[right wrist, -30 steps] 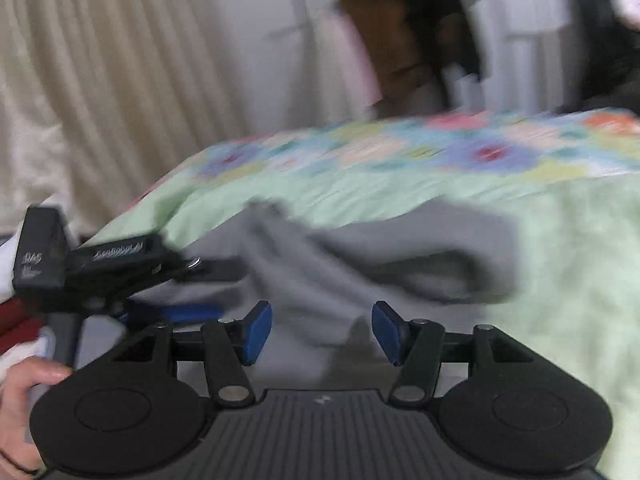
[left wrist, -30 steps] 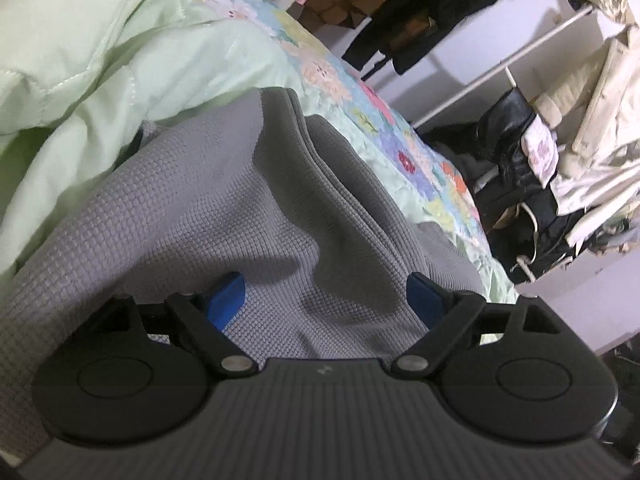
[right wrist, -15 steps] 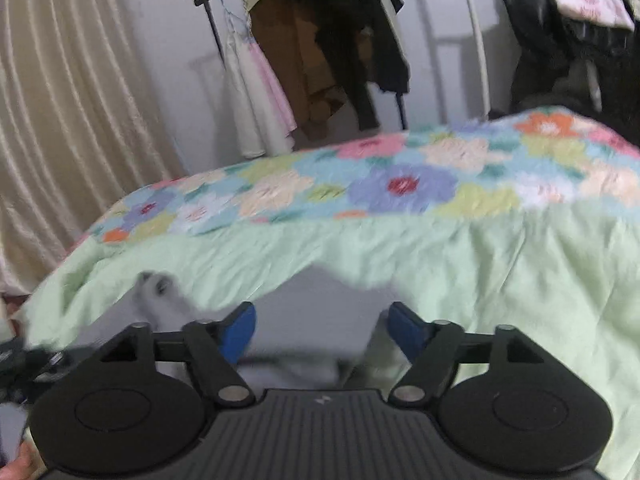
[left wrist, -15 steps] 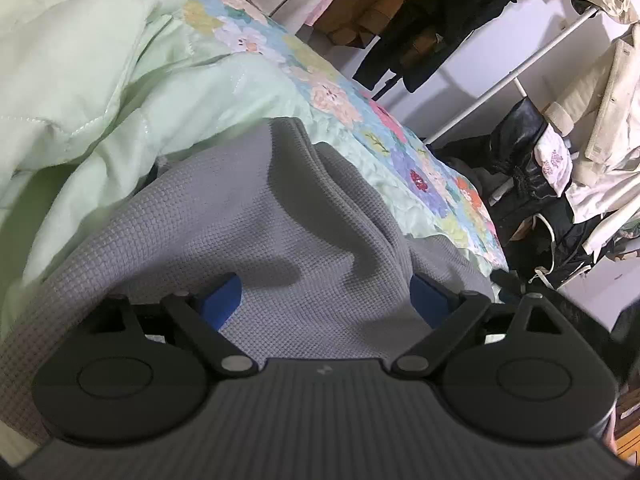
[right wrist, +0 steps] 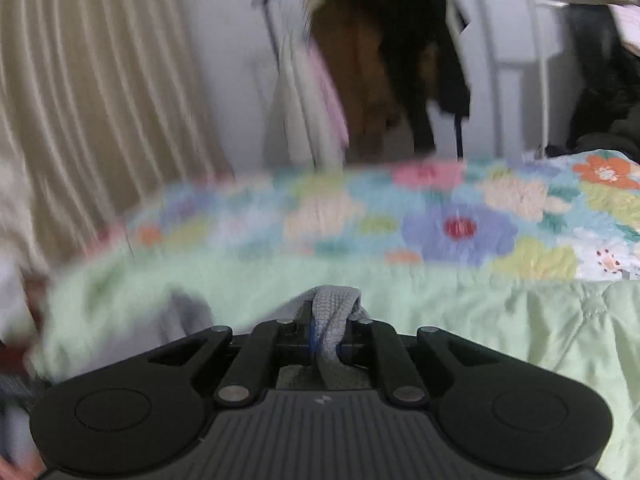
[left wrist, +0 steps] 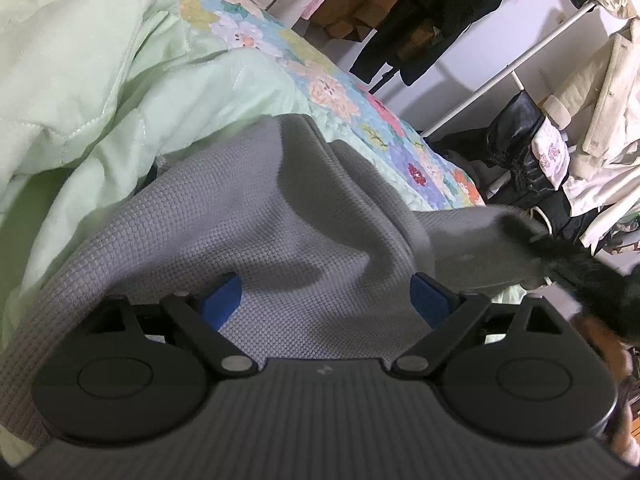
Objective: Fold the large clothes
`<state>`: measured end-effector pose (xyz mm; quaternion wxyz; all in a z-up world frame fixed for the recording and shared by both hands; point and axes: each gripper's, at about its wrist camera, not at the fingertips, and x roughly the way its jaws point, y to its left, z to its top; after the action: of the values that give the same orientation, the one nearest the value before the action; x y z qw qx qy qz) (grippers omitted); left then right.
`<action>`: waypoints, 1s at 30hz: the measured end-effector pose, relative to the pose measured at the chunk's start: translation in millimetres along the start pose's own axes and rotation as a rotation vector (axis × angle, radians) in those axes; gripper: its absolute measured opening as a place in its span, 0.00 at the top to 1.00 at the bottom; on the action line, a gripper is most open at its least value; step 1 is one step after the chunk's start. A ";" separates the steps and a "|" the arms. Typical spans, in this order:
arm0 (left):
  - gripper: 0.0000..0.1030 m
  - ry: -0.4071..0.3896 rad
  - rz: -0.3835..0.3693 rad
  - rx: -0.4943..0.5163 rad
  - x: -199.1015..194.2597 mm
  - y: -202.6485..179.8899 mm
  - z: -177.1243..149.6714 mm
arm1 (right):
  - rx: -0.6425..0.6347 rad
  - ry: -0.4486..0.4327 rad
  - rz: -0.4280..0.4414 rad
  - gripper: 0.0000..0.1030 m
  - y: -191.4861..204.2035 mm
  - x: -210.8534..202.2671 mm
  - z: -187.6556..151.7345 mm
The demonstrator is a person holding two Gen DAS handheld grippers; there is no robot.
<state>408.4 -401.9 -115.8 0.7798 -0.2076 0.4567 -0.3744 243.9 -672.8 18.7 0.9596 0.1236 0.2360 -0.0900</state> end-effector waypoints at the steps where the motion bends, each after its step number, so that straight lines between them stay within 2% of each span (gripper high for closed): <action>1: 0.10 0.000 0.002 0.000 -1.3 -0.3 0.9 | -0.030 -0.017 0.010 0.92 9.6 -3.9 1.7; 3: 0.10 -0.004 -0.001 -0.006 -4.3 0.5 2.4 | -0.139 -0.008 0.038 0.92 50.0 -15.9 -6.4; 5: 0.10 -0.004 -0.010 -0.020 -5.7 3.6 3.0 | -0.165 0.022 0.062 0.88 69.6 -15.3 -16.2; 9: 0.10 0.010 -0.003 -0.037 -3.5 9.4 2.7 | -0.155 0.200 0.138 0.78 121.5 -13.8 -78.4; 13: 0.10 0.040 -0.008 -0.015 -5.8 4.8 5.0 | -0.091 0.309 0.194 0.67 129.6 -18.2 -122.5; 15: 0.10 0.062 -0.011 0.003 -7.7 0.7 7.0 | -0.023 0.323 0.236 0.59 119.8 -29.2 -133.3; 16: 0.10 0.070 -0.011 0.016 -8.6 -1.8 7.8 | -0.005 0.321 0.248 0.57 116.8 -31.8 -133.1; 18: 0.10 0.092 -0.010 0.136 -16.1 -20.8 9.3 | 0.066 0.305 0.290 0.56 101.8 -44.8 -126.7; 19: 0.07 0.096 -0.010 0.187 -19.5 -29.2 8.7 | 0.139 0.264 0.315 0.55 87.5 -58.1 -117.5; 21: 0.01 0.094 0.012 0.252 -22.1 -41.4 6.2 | 0.196 0.199 0.308 0.51 73.4 -68.1 -109.3; 22: 0.00 0.088 0.027 0.265 -22.0 -44.8 5.0 | 0.217 0.158 0.283 0.43 66.9 -71.7 -103.3; 23: 0.00 0.084 0.036 0.260 -20.8 -45.0 4.1 | 0.220 0.119 0.238 0.40 61.7 -71.7 -96.8; 26: 0.00 0.092 0.027 0.167 -14.3 -32.7 4.1 | 0.151 0.096 0.121 0.41 57.9 -50.4 -88.9; 28: 0.00 0.093 -0.012 0.101 -12.8 -22.6 5.1 | 0.173 0.122 0.079 0.41 55.8 -34.5 -87.5; 30: 0.00 0.079 -0.028 0.081 -15.4 -18.7 6.6 | 0.178 0.104 0.107 0.41 59.5 -19.0 -92.4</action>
<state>402.1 -402.0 -91.5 0.7635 -0.1672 0.4688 -0.4114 201.3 -588.1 -40.0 0.9348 0.2253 0.2695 -0.0526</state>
